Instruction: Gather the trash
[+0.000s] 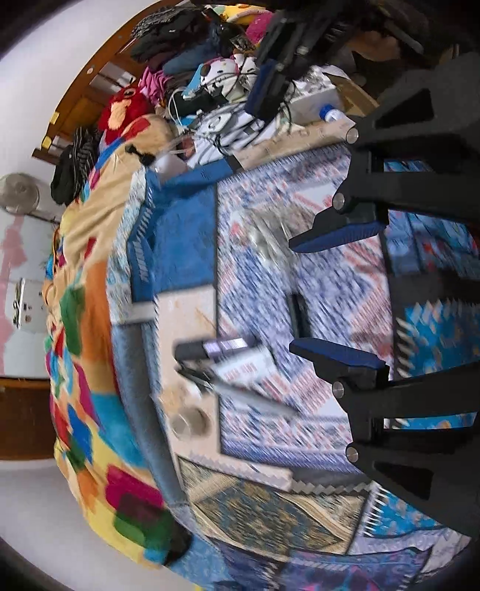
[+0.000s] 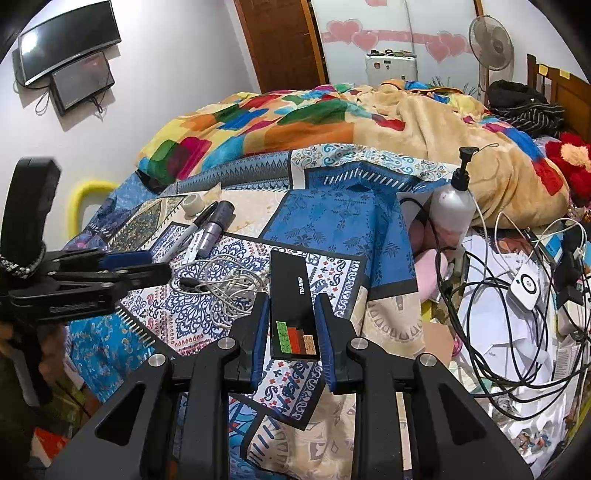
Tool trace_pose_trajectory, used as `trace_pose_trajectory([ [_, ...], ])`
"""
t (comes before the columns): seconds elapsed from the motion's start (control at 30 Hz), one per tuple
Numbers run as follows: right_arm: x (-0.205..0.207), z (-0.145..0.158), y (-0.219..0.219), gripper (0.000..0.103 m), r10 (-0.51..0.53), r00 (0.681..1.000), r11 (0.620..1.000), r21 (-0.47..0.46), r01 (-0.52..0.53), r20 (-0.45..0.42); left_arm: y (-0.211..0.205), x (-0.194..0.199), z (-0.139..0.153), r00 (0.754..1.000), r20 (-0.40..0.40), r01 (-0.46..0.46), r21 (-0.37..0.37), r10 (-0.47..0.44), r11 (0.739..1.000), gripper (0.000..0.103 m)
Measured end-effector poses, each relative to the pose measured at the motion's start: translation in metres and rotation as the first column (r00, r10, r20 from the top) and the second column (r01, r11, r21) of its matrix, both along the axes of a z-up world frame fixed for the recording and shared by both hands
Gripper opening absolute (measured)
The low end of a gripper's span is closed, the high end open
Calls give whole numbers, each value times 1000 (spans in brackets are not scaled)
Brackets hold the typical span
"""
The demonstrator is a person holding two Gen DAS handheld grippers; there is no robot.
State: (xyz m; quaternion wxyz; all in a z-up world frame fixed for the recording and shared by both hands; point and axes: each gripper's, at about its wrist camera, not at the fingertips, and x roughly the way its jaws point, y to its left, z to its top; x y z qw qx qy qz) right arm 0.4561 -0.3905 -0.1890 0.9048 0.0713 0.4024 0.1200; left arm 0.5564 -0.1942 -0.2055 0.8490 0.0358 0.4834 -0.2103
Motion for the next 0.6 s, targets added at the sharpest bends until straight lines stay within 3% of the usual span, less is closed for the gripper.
trace_pose_trajectory([
  [0.17, 4, -9, 5, 23, 15, 1000, 1000, 1, -15, -16, 16, -3, -27, 999, -38, -9, 57, 12, 998, 47],
  [0.3, 8, -17, 10, 23, 25, 999, 1000, -7, -25, -32, 3, 4, -40, 999, -31, 40, 68, -38, 997, 47],
  [0.5, 10, -25, 13, 23, 24, 998, 1000, -17, -25, -56, -19, 30, -43, 995, 15, 98, 20, -99, 995, 47],
  [0.6, 11, -26, 13, 23, 21, 998, 999, -25, -22, -60, -23, 42, -52, 993, -40, 113, -14, -113, 994, 47],
])
